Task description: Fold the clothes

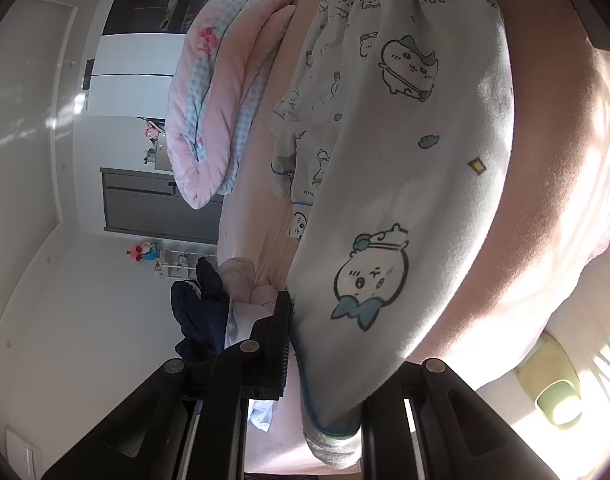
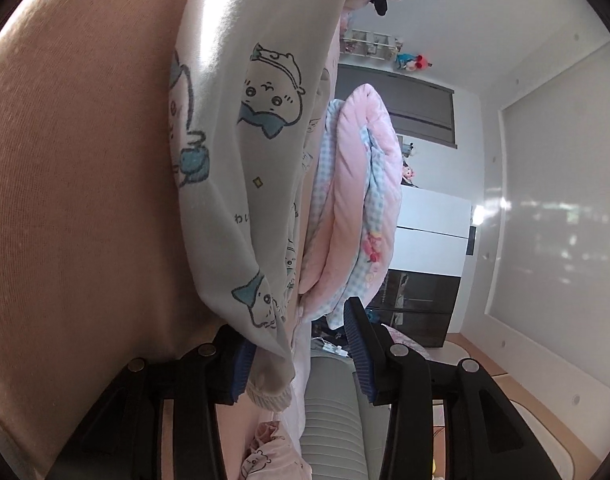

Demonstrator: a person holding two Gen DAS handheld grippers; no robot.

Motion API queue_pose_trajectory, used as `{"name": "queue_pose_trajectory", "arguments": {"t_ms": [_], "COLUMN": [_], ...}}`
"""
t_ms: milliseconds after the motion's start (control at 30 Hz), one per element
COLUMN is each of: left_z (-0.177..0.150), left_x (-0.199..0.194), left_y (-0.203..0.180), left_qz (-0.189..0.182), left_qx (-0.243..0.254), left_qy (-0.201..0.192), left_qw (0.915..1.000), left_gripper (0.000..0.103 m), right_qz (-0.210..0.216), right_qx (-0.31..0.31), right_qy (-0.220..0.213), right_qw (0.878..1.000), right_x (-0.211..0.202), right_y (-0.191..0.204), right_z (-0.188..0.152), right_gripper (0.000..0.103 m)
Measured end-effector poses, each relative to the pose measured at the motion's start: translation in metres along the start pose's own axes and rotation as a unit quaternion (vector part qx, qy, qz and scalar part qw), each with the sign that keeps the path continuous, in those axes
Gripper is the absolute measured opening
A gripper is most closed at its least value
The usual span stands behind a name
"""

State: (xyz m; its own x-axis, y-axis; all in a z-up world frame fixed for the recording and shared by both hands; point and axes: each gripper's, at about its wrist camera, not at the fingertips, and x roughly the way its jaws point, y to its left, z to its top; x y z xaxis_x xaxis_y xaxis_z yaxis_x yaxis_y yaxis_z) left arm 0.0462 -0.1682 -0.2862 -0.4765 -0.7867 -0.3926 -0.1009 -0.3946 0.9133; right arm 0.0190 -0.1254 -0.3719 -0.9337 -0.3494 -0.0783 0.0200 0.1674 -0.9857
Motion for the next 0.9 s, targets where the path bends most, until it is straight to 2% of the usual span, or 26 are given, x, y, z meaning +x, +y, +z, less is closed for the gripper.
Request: {"name": "queue_pose_trajectory", "arguments": {"t_ms": [33,100,133,167,233,367,533,900], "left_z": [0.0,0.0,0.0,0.0,-0.001,-0.002,0.001,0.0], "left_x": [0.0,0.001,0.002,0.002,0.002,0.0,-0.004,-0.014], "left_y": [-0.001,-0.004,-0.005,-0.007,-0.011,-0.016,-0.004,0.01], "left_qz": [-0.001,-0.004,-0.006,-0.008,-0.013,-0.008,-0.003,-0.009], "left_qx": [0.003,0.01,0.015,0.02,0.032,0.047,0.028,0.023], "left_qy": [0.0,0.0,0.0,-0.001,-0.003,-0.009,-0.016,-0.037], "left_qw": [1.0,0.9999,0.9999,0.9998,0.9994,0.9988,0.9995,0.999], "left_gripper": [0.012,0.013,0.013,0.013,0.013,0.013,0.013,0.011], "right_qz": [0.001,0.033,0.065,0.092,0.145,0.178,0.224,0.229], "right_qx": [0.001,0.01,0.016,0.031,0.061,0.073,0.121,0.109], "right_qy": [0.001,0.013,0.024,0.035,0.058,0.066,0.079,0.077], "right_qw": [1.0,0.999,0.997,0.995,0.986,0.979,0.964,0.964], "right_x": [0.001,0.003,0.007,0.011,0.021,0.02,0.014,-0.004], "right_y": [0.0,0.0,0.0,-0.003,-0.008,-0.014,-0.035,-0.054], "right_z": [0.0,0.0,0.0,-0.001,-0.003,-0.003,-0.009,-0.023], "right_gripper": [0.042,0.028,0.011,0.004,0.003,0.003,0.002,0.002]}}
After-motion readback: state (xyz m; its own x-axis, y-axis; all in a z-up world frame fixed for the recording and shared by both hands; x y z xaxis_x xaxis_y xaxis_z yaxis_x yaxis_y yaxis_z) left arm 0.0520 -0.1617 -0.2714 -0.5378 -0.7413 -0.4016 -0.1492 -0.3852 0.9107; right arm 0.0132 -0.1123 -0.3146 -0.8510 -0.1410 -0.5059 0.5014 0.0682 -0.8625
